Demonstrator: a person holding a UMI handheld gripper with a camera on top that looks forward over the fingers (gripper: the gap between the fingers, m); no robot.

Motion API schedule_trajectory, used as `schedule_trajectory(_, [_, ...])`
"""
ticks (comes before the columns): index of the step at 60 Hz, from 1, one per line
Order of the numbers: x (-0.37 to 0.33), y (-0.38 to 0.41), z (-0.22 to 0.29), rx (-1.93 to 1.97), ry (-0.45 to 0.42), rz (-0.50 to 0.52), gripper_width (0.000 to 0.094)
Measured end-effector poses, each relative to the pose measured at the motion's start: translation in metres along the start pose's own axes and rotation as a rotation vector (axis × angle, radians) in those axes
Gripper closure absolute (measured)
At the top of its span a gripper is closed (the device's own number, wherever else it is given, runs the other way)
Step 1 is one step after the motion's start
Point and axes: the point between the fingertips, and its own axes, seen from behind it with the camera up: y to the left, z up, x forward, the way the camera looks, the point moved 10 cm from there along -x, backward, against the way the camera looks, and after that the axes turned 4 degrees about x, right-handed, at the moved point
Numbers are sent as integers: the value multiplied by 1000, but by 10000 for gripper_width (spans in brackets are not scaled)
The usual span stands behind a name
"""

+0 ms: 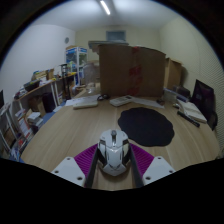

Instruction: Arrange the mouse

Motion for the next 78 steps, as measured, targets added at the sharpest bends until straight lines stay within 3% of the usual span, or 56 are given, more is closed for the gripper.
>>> schedule_trajectory(4, [2,3,0,-2,1,-31,396])
schedule_trajectory(10, [3,4,4,13,69,-39,452])
schedule_trajectory(14, [3,4,8,15,104,-33,533])
schedule_trajectory(21, [-12,16,19,24,154,7,550])
schedule_trajectory(31, [-64,27,116,5,-39,-9,552])
schedule_trajectory(37, [-77,5,177,32,-175,-84,551])
schedule_trajectory(40, [-68,-14,197,23,-192,-126,553])
schedule_trajectory(47, [-14,-57,185,23,-129,-142,554])
schedule_trajectory(55, [51,-100,129,54,77,-114,555])
schedule_trajectory(62, [90,-112,83,64,178,-76,532])
schedule_trajectory(68, [94,-109,78,37,146,-74,530])
schedule_trajectory(78, [96,-110,81,37,210,-66,369])
